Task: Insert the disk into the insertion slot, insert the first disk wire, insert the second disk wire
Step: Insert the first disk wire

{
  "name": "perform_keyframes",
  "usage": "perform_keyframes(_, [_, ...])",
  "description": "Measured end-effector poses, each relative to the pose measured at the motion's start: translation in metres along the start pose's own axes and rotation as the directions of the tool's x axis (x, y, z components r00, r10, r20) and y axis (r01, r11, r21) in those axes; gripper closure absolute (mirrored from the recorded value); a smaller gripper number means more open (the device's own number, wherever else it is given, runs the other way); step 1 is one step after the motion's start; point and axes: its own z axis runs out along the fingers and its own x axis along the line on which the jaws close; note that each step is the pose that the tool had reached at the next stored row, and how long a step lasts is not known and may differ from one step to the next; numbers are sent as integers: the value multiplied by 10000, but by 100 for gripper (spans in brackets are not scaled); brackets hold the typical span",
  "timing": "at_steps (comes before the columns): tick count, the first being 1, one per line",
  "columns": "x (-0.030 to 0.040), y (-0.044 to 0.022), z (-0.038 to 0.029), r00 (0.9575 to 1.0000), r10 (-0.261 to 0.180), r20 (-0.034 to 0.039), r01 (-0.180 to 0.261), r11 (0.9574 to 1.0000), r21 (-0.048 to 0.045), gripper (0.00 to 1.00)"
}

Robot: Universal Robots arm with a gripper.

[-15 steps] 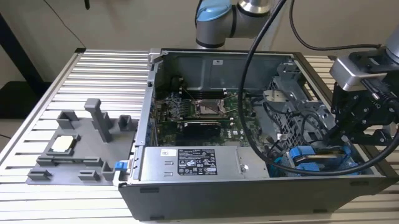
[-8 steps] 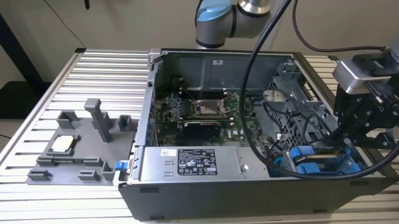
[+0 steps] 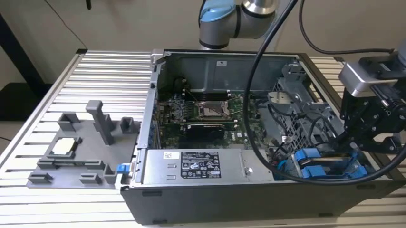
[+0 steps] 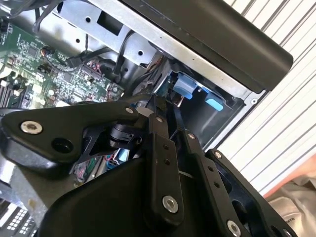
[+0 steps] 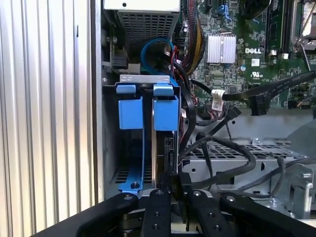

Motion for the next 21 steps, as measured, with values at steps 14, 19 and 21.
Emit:
perform_keyframes(14, [4,0,56,10000,58,-2,-58,10000,3,81])
perform_keyframes(19, [4,-13,64,10000,75,-1,-75,10000,4,81])
perform_keyframes(21, [6,-17,66,10000,81,-2,-81,10000,5,81])
